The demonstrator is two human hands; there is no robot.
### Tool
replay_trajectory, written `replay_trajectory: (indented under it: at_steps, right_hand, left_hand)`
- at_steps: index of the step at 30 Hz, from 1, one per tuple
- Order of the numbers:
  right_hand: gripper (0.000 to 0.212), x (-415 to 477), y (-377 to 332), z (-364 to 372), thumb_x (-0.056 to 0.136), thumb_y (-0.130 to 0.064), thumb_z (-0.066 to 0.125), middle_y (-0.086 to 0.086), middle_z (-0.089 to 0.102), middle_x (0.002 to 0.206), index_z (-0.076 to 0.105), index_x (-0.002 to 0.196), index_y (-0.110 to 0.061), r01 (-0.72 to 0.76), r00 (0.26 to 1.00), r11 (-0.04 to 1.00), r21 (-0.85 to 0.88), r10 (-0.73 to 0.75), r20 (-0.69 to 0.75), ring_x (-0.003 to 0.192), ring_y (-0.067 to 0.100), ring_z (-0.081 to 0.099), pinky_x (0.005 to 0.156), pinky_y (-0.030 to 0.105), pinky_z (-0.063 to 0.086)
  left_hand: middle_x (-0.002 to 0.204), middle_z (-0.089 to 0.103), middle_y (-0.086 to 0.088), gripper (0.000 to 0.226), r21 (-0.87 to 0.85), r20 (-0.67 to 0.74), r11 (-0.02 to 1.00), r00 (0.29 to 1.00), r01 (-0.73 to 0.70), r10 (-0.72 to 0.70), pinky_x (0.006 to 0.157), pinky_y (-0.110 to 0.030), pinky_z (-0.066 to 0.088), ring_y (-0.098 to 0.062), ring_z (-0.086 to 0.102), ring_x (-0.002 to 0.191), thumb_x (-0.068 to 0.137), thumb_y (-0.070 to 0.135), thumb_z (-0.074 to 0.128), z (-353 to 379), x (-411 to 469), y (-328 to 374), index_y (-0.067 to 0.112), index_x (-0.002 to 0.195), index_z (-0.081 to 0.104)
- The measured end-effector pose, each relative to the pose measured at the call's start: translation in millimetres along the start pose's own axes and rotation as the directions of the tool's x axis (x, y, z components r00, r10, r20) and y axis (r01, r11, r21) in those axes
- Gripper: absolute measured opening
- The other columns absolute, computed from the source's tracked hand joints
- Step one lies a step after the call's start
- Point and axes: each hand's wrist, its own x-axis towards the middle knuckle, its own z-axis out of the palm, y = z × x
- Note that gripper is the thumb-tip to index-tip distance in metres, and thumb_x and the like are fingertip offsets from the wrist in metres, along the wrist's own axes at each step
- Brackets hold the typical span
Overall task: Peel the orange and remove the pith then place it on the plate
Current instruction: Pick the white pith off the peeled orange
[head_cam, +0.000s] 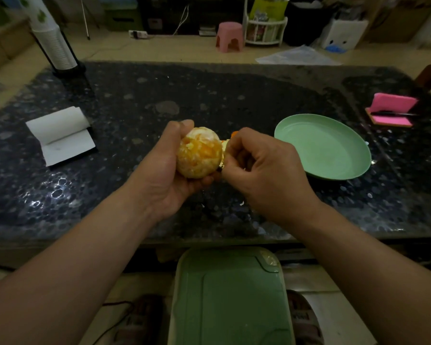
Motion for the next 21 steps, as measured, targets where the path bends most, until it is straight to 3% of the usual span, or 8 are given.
replay_trajectory:
  at_steps: [4, 8, 12, 14, 16, 18, 21]
  right_hand:
    - [0.005, 0, 1, -1, 0.102, -0.024, 0.069, -0.013, 0.066, 0.079, 0.071, 0.097, -0.024, -0.073, 0.997, 0.996, 0.044, 0.073, 0.009, 0.067, 0.012, 0.061, 0.063, 0.037, 0.053]
    - [0.008, 0, -6, -2, 0.103, -0.026, 0.067, -0.012, 0.066, 0.074, 0.074, 0.100, -0.025, -0.199, 0.979, 0.970, 0.138, 0.192, 0.061, 0.065, 0.005, 0.060, 0.056, 0.014, 0.043]
    - [0.010, -1, -11, -2, 0.100, -0.035, 0.071, -0.013, 0.072, 0.075, 0.076, 0.099, -0.026, -0.326, 0.944, 0.924, 0.201, 0.304, 0.131, 0.071, -0.002, 0.067, 0.059, 0.011, 0.046]
    - [0.011, 0, -11, -2, 0.100, -0.036, 0.071, -0.013, 0.074, 0.076, 0.076, 0.097, -0.027, -0.354, 0.933, 0.914, 0.197, 0.331, 0.141, 0.073, -0.001, 0.070, 0.060, 0.013, 0.049]
    - [0.012, 1, -11, -2, 0.100, -0.036, 0.072, -0.011, 0.076, 0.077, 0.077, 0.093, -0.027, -0.378, 0.924, 0.903, 0.205, 0.353, 0.146, 0.073, 0.004, 0.072, 0.064, 0.025, 0.058]
    - [0.015, 2, -10, -2, 0.099, -0.034, 0.072, -0.008, 0.076, 0.075, 0.077, 0.088, -0.025, -0.397, 0.916, 0.892, 0.218, 0.370, 0.154, 0.072, 0.010, 0.073, 0.069, 0.041, 0.063]
    - [0.016, 2, -8, 1, 0.096, -0.027, 0.073, -0.003, 0.075, 0.070, 0.077, 0.081, -0.021, -0.404, 0.914, 0.880, 0.250, 0.378, 0.150, 0.068, 0.016, 0.072, 0.070, 0.049, 0.063]
  left_hand:
    - [0.099, 0.078, -0.012, 0.039, -0.040, 0.001, 0.999, 1.000, 0.026, -0.026, 0.053, -0.029, 0.058, -0.025, 0.072, 0.080, 0.102, 0.048, 0.055, 0, -1, 1, 0.014, 0.112, 0.072]
    - [0.101, 0.078, -0.011, 0.038, -0.052, -0.003, 0.999, 1.000, 0.006, -0.006, 0.054, -0.029, 0.059, -0.025, 0.072, 0.084, 0.103, 0.047, 0.055, -1, 1, 0, 0.015, 0.112, 0.071]
    - [0.095, 0.079, -0.006, 0.032, -0.007, 0.001, 0.999, 0.999, -0.050, 0.050, 0.063, -0.034, 0.063, -0.020, 0.075, 0.082, 0.105, 0.044, 0.054, -2, 3, -2, 0.017, 0.107, 0.071]
    - [0.093, 0.079, -0.004, 0.027, 0.025, -0.013, 0.996, 0.996, -0.087, 0.088, 0.076, -0.042, 0.063, -0.021, 0.075, 0.084, 0.105, 0.042, 0.055, 0, 5, -5, 0.020, 0.104, 0.072]
    - [0.095, 0.079, -0.003, 0.024, 0.052, -0.021, 0.991, 0.992, -0.124, 0.125, 0.085, -0.048, 0.062, -0.022, 0.075, 0.088, 0.105, 0.041, 0.056, -1, 7, -7, 0.023, 0.103, 0.071]
    - [0.103, 0.078, -0.006, 0.029, 0.103, -0.026, 0.982, 0.987, -0.158, 0.161, 0.084, -0.050, 0.062, -0.024, 0.075, 0.092, 0.104, 0.044, 0.059, -3, 9, -9, 0.019, 0.114, 0.070]
    - [0.113, 0.076, -0.012, 0.057, 0.155, -0.031, 0.970, 0.980, -0.189, 0.196, 0.073, -0.042, 0.062, -0.025, 0.075, 0.093, 0.089, 0.053, 0.067, -4, 11, -13, 0.012, 0.128, 0.065]
